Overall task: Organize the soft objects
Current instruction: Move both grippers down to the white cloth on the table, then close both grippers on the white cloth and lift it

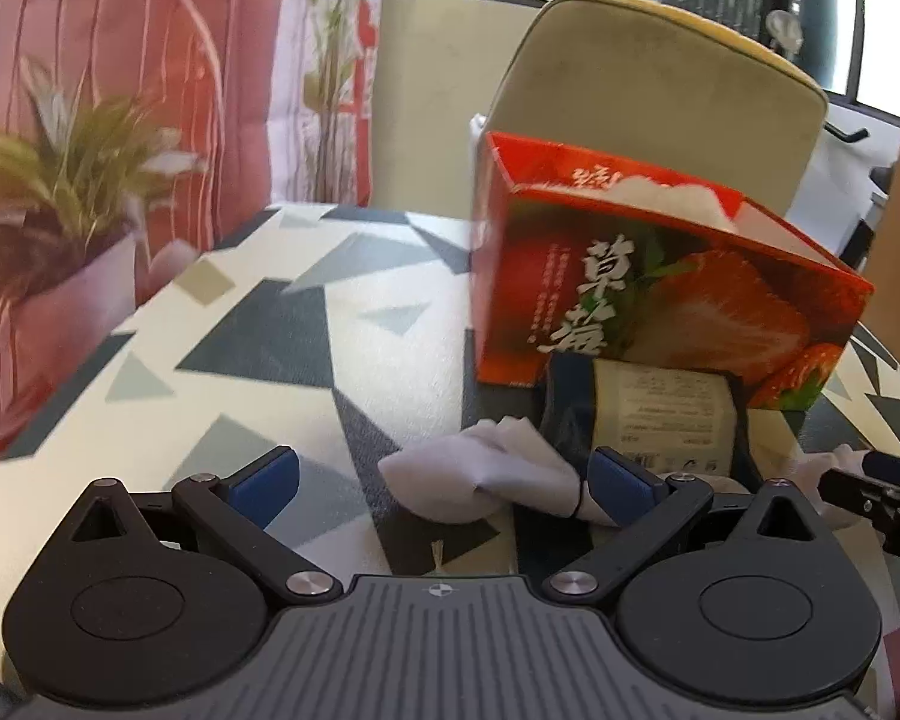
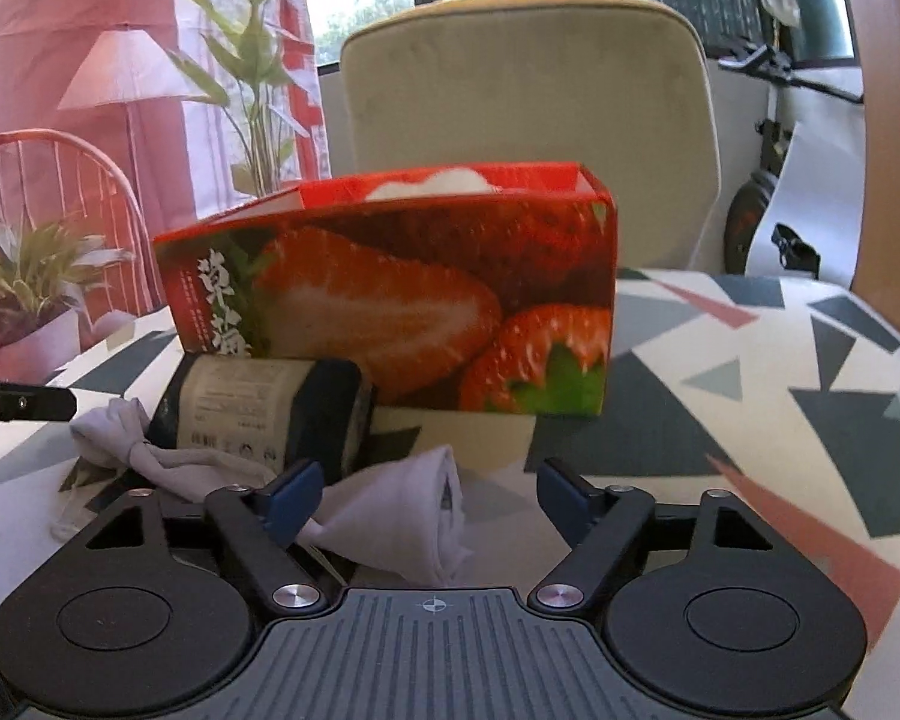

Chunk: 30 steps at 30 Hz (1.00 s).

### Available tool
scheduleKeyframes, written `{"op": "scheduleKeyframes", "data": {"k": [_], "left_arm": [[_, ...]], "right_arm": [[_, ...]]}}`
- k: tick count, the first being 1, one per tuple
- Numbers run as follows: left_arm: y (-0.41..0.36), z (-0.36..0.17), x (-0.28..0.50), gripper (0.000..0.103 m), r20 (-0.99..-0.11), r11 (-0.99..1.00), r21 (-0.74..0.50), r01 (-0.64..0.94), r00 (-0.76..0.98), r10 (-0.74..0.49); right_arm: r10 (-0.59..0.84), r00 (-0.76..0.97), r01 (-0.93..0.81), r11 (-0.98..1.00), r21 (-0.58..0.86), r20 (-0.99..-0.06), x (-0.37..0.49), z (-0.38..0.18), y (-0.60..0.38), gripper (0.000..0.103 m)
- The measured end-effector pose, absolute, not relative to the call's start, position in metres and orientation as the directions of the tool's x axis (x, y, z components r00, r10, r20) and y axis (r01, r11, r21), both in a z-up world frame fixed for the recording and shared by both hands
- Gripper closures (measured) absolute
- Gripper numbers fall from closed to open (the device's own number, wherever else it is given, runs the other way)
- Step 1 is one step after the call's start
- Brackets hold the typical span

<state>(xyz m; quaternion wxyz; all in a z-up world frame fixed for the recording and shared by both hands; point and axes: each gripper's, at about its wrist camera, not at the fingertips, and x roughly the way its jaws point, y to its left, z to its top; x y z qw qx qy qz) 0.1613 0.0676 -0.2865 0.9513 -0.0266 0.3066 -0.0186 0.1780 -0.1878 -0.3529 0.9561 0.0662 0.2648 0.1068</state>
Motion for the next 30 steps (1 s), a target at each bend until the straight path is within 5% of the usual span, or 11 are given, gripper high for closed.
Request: {"op": "scheduleKeyframes", "data": {"k": [4, 9, 18, 21, 26, 30], "left_arm": [[0.068, -0.294, 0.162, 0.000, -0.605, 0.998, -0.071, 0.002, 0.795, -0.045], [0.065, -0.301, 0.165, 0.000, -0.630, 0.996, -0.085, 0.005, 0.775, -0.057], [0.068, -0.302, 0.166, 0.000, -0.624, 0.992, -0.124, 0.020, 0.776, -0.094], [0.070, -0.301, 0.169, 0.006, -0.629, 0.989, -0.147, -0.007, 0.772, -0.088], [0.079, -0.299, 0.180, 0.034, -0.653, 0.964, -0.263, -0.045, 0.743, -0.144], [0.090, -0.301, 0.187, 0.039, -0.659, 0.895, -0.433, -0.105, 0.715, -0.235]], "right_arm": [[0.247, 0.827, -0.175, 0.967, 0.187, -0.505, 0.182, -0.357, -0.188, 0.028], [0.285, 0.793, -0.209, 0.957, 0.200, -0.538, 0.186, -0.362, -0.186, 0.062], [0.324, 0.774, -0.232, 0.944, 0.232, -0.543, 0.188, -0.363, -0.188, 0.074], [0.328, 0.772, -0.236, 0.943, 0.234, -0.544, 0.188, -0.364, -0.188, 0.075], [0.327, 0.767, -0.242, 0.944, 0.224, -0.553, 0.189, -0.364, -0.185, 0.075], [0.326, 0.762, -0.252, 0.945, 0.208, -0.559, 0.189, -0.364, -0.182, 0.076]]}}
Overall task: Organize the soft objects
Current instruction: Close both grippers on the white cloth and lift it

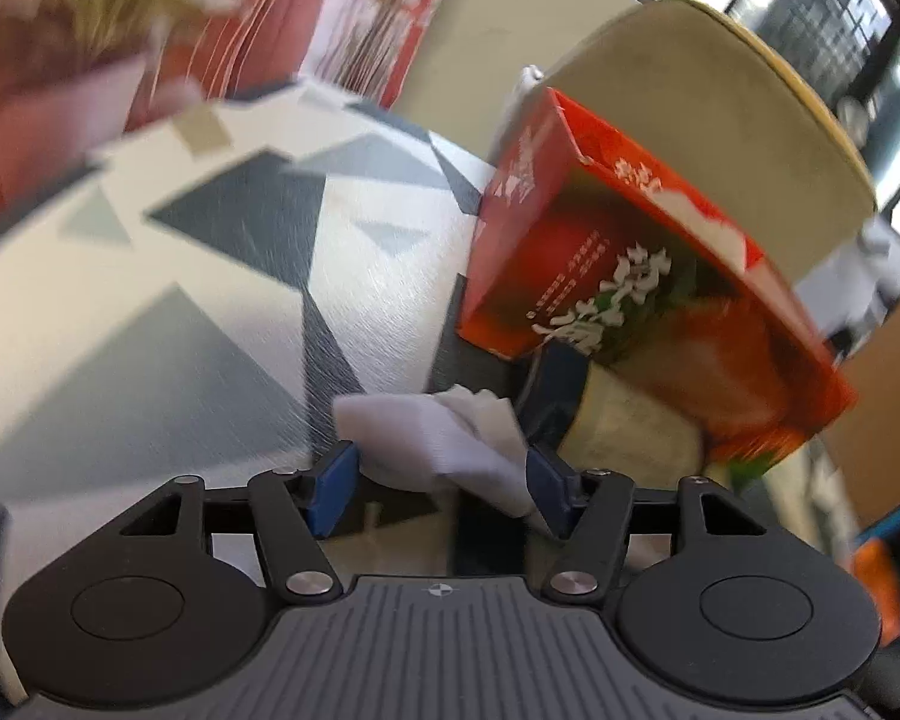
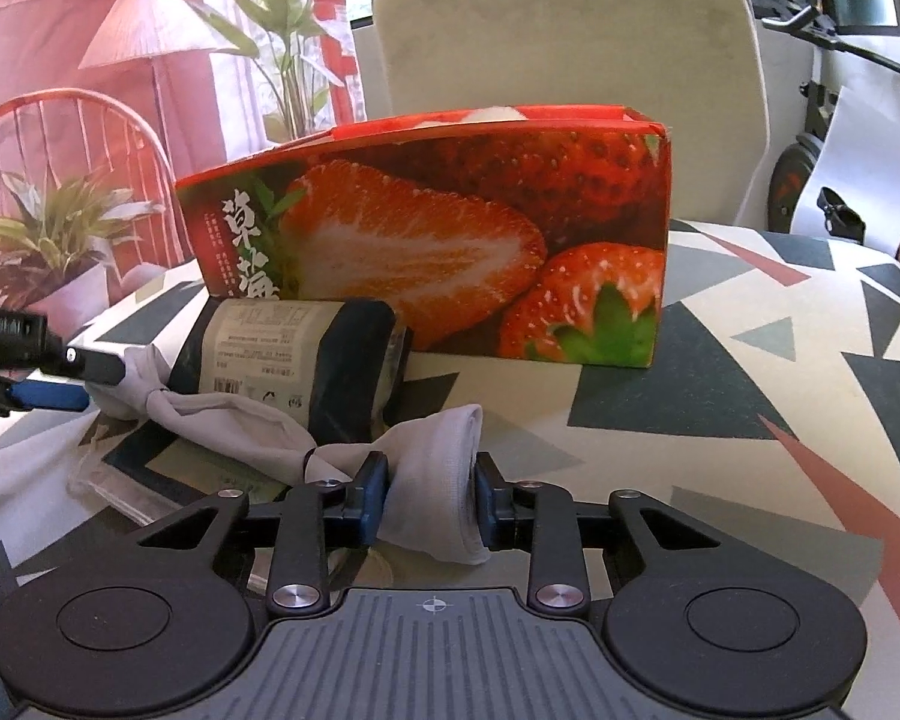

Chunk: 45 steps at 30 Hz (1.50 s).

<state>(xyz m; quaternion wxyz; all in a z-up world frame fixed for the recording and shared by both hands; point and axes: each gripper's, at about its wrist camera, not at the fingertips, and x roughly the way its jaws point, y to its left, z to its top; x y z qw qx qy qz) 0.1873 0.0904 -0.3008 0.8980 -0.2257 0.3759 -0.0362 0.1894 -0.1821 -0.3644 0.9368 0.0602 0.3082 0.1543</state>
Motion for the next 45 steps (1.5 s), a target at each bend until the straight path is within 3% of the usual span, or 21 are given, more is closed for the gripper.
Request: {"op": "scheduleKeyframes", "data": {"k": [8, 16, 18, 20, 22, 29, 36, 45], "left_arm": [[0.097, -0.307, 0.203, 0.040, -0.658, 0.823, -0.537, -0.184, 0.702, -0.272], [0.097, -0.314, 0.221, 0.041, -0.639, 0.812, -0.547, -0.203, 0.728, -0.249], [0.095, -0.312, 0.221, 0.047, -0.617, 0.825, -0.537, -0.177, 0.749, -0.241], [0.094, -0.311, 0.220, 0.075, -0.615, 0.842, -0.513, -0.164, 0.755, -0.228], [0.095, -0.312, 0.218, 0.086, -0.610, 0.844, -0.517, -0.144, 0.753, -0.245], [0.093, -0.294, 0.193, 0.089, -0.557, 0.889, -0.456, -0.046, 0.794, -0.244], [0.087, -0.260, 0.152, 0.089, -0.388, 0.921, -0.383, 0.077, 0.891, -0.236], [0.090, -0.276, 0.163, 0.089, -0.477, 0.897, -0.441, 0.014, 0.843, -0.248]], "right_arm": [[0.328, 0.758, -0.260, 0.945, 0.200, -0.564, 0.190, -0.365, -0.182, 0.076], [0.328, 0.755, -0.264, 0.945, 0.194, -0.567, 0.190, -0.365, -0.180, 0.076], [0.327, 0.755, -0.264, 0.945, 0.194, -0.568, 0.191, -0.366, -0.180, 0.076], [0.328, 0.754, -0.264, 0.945, 0.195, -0.569, 0.191, -0.366, -0.180, 0.076], [0.328, 0.753, -0.264, 0.945, 0.195, -0.570, 0.191, -0.366, -0.180, 0.076], [0.328, 0.755, -0.266, 0.944, 0.193, -0.568, 0.189, -0.365, -0.180, 0.076], [0.350, 0.801, -0.299, 0.937, 0.182, -0.485, 0.173, -0.345, -0.179, 0.077], [0.349, 0.808, -0.267, 0.935, 0.232, -0.475, 0.166, -0.336, -0.191, 0.081]]}}
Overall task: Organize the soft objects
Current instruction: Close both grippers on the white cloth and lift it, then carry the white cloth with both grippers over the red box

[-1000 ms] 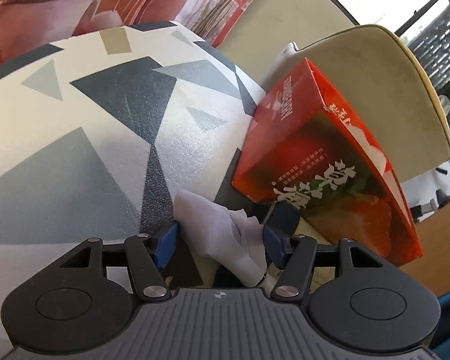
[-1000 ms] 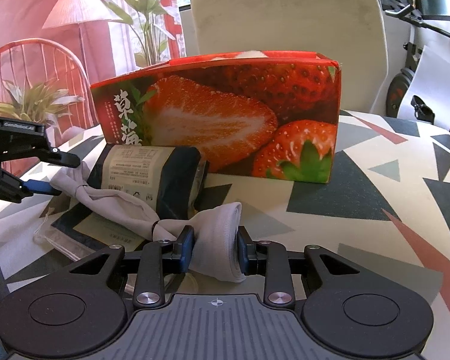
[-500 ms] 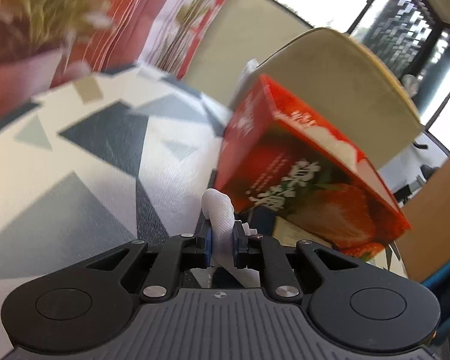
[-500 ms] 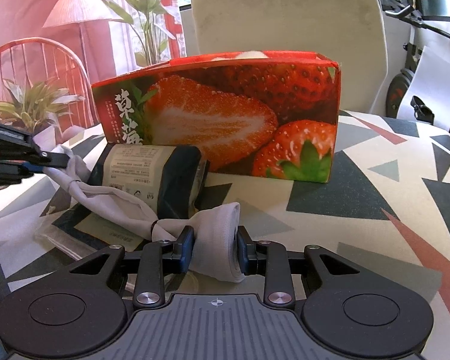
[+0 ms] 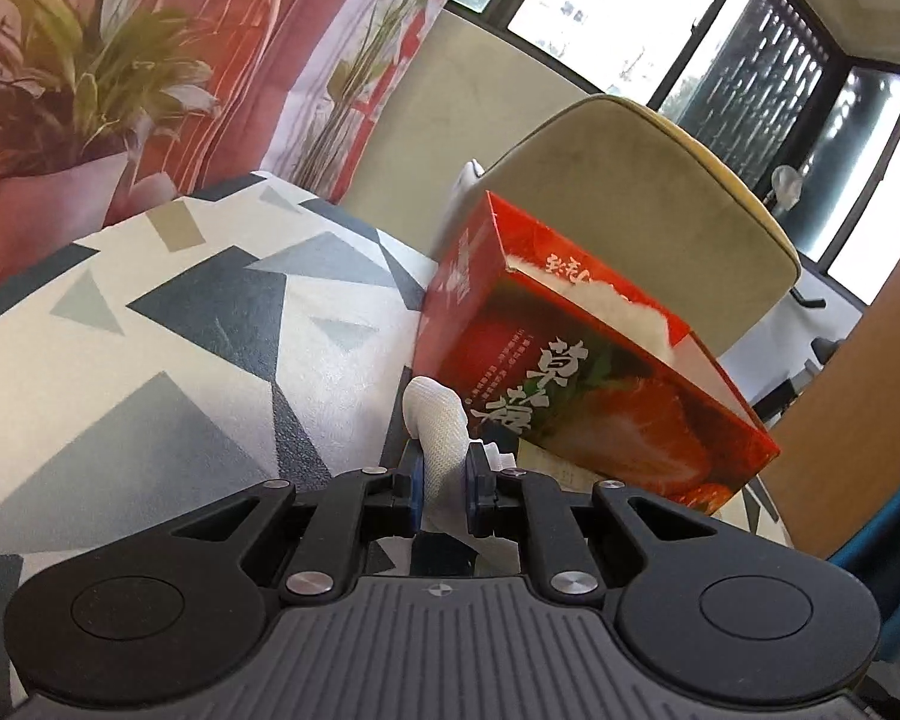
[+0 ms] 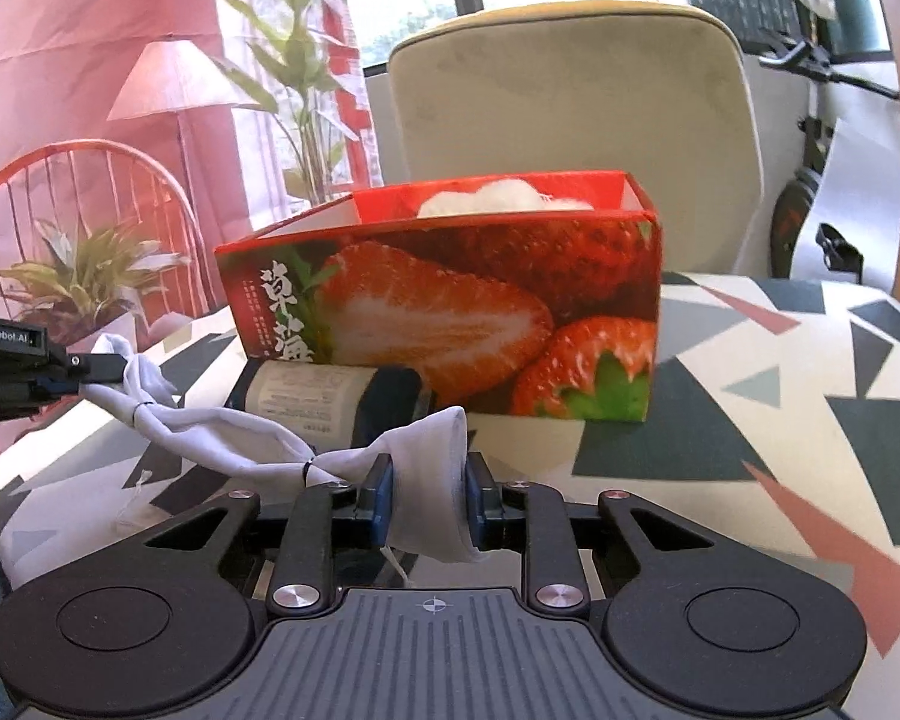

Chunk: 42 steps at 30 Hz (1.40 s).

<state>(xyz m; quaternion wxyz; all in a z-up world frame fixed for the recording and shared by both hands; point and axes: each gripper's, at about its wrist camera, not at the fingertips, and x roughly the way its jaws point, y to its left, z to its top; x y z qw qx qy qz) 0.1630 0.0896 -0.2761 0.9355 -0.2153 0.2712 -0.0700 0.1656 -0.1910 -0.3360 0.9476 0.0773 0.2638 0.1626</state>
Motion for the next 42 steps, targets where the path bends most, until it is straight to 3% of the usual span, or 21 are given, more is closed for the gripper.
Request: {"op": "scheduleKeyframes", "data": {"k": [16, 27, 36, 42], "left_arm": [[0.093, -0.274, 0.160, 0.089, -0.463, 0.901, -0.432, 0.042, 0.847, -0.261], [0.074, -0.187, 0.190, 0.089, -0.311, 0.946, -0.261, 0.193, 0.911, -0.271], [0.024, -0.157, 0.276, 0.089, -0.321, 0.973, -0.092, 0.211, 0.919, -0.230], [0.001, -0.175, 0.327, 0.089, -0.425, 0.975, -0.047, 0.215, 0.879, -0.215]], "right_arm": [[0.344, 0.815, -0.248, 0.934, 0.257, -0.466, 0.166, -0.333, -0.195, 0.081], [0.363, 0.859, -0.310, 0.930, 0.196, -0.360, 0.206, -0.249, -0.208, 0.082], [0.290, 0.844, -0.277, 0.956, 0.097, -0.451, 0.327, -0.197, -0.215, 0.082], [0.217, 0.826, -0.243, 0.970, 0.017, -0.520, 0.374, -0.213, -0.210, 0.083]]}}
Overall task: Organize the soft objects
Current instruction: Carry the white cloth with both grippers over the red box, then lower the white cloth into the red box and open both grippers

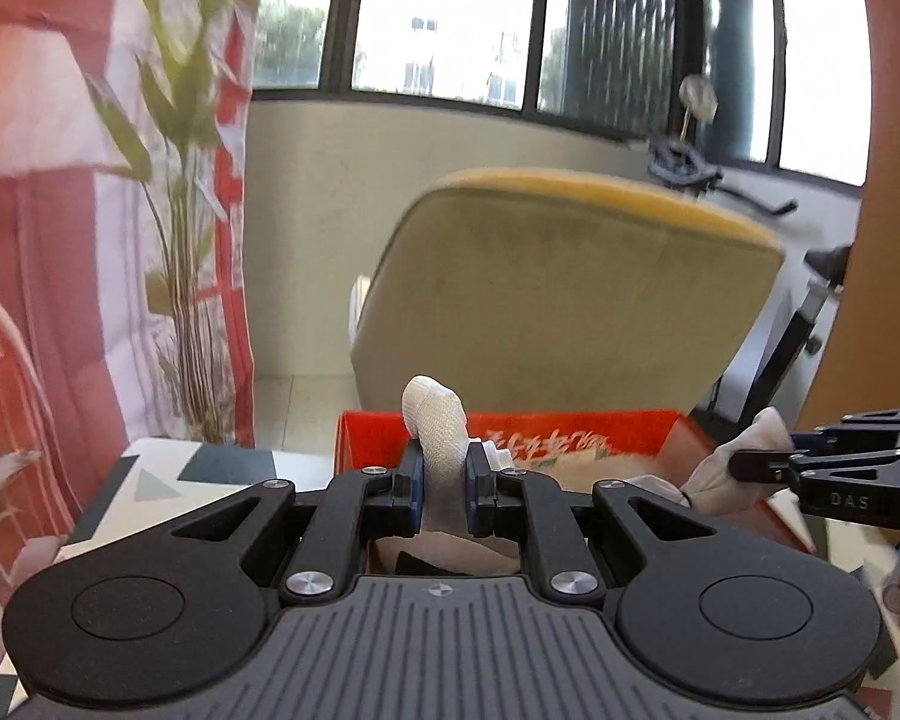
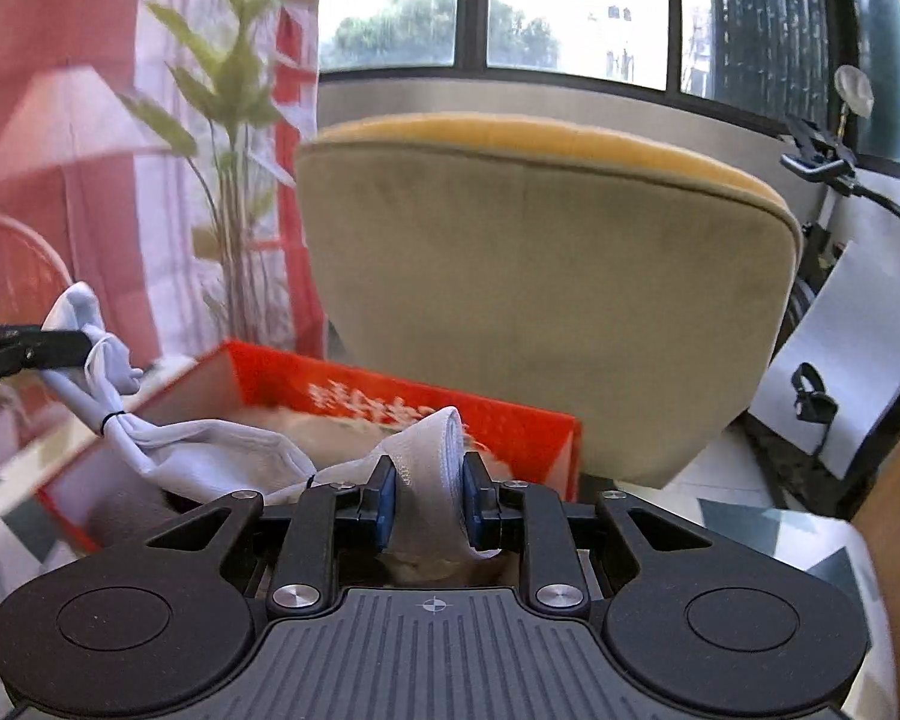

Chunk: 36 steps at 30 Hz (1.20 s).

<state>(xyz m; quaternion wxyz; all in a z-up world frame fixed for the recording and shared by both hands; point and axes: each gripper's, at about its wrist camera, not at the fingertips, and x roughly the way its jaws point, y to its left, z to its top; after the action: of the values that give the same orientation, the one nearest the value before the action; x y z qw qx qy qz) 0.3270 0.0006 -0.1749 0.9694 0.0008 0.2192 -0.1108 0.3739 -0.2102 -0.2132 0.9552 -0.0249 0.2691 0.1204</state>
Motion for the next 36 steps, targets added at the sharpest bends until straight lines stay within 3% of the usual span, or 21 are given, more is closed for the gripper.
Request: {"op": "scheduleKeyframes", "data": {"k": [19, 33, 36], "left_arm": [[-0.008, -0.226, 0.390, 0.089, -0.630, 0.957, -0.027, 0.290, 0.738, -0.242], [-0.007, -0.218, 0.391, 0.089, -0.600, 0.956, 0.014, 0.293, 0.767, -0.227], [-0.008, -0.217, 0.391, 0.073, -0.615, 0.949, 0.013, 0.316, 0.751, -0.241]], "right_arm": [[0.164, 0.694, -0.300, 0.951, -0.074, -0.700, 0.434, -0.276, -0.184, 0.085], [0.162, 0.650, -0.299, 0.953, -0.054, -0.742, 0.432, -0.285, -0.181, 0.087], [0.144, 0.669, -0.281, 0.957, -0.069, -0.730, 0.429, -0.283, -0.182, 0.079]]}}
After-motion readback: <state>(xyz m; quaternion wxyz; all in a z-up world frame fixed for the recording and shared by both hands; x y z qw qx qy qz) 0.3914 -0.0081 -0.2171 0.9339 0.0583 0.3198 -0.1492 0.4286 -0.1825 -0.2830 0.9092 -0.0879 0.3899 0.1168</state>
